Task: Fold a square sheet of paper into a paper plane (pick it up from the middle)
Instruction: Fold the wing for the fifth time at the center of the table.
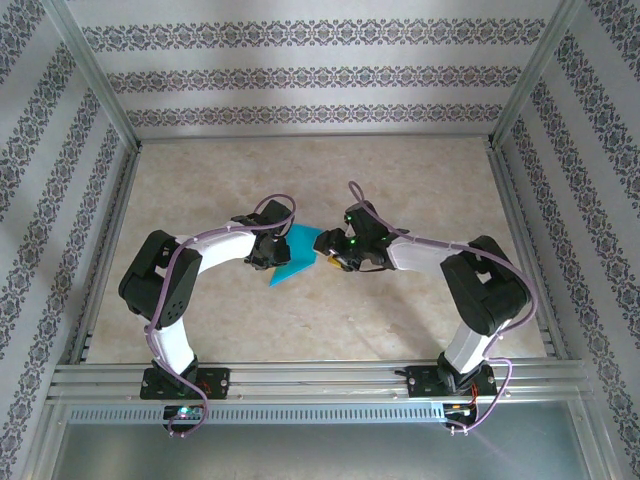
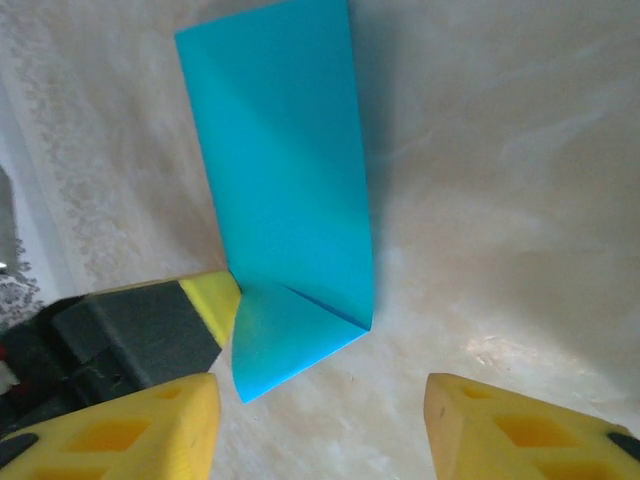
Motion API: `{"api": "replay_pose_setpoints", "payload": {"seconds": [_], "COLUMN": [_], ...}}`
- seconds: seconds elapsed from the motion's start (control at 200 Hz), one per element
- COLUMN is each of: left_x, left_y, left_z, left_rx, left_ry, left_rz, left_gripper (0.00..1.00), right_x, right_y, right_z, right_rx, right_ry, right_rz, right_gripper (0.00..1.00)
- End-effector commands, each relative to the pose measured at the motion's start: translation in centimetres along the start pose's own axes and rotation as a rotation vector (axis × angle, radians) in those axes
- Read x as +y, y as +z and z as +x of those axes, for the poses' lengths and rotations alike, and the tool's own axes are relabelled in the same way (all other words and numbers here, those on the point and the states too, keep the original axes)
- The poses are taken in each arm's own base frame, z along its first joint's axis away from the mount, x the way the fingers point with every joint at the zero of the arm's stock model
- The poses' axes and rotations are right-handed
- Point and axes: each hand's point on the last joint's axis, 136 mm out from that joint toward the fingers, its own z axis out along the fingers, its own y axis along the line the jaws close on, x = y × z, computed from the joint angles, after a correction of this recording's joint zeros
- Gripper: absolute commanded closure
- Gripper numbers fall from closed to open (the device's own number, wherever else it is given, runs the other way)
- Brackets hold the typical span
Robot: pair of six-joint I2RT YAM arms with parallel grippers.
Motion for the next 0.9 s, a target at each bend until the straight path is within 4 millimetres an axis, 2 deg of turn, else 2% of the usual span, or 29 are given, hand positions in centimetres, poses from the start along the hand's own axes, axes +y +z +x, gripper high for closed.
{"api": "replay_pose_setpoints", "payload": {"seconds": [0.0,0.23,0.675,0.894], "left_x": [1.4,1.4,1.4,1.4], "left_y": [0.6,0.7,0.8,0.8], "left_z": [0.7,0.7,0.8,0.8], "left_rx": [0.033,0.036,0.041,0.042], "left_ry": [-0.021,-0.023,-0.024,-0.027], "left_rz": [-0.058,-0.054,-0.052,-0.053], "left_gripper": [0.80,0.80,0.80,0.80], "right_x": [0.5,0.7,-0.1,1.0], "right_y": [1.1,3.1,4.1,4.6], "right_z": [0.1,1.3,1.5,1.7], "right_rx": [0.010,0.064,0.087,0.119], "right_ry": [0.070,0.075,0.098,0.083], "right_rz": [0.008,0.024,0.056,0.021], "right_gripper": [0.46,0.52,0.55,0.58]}}
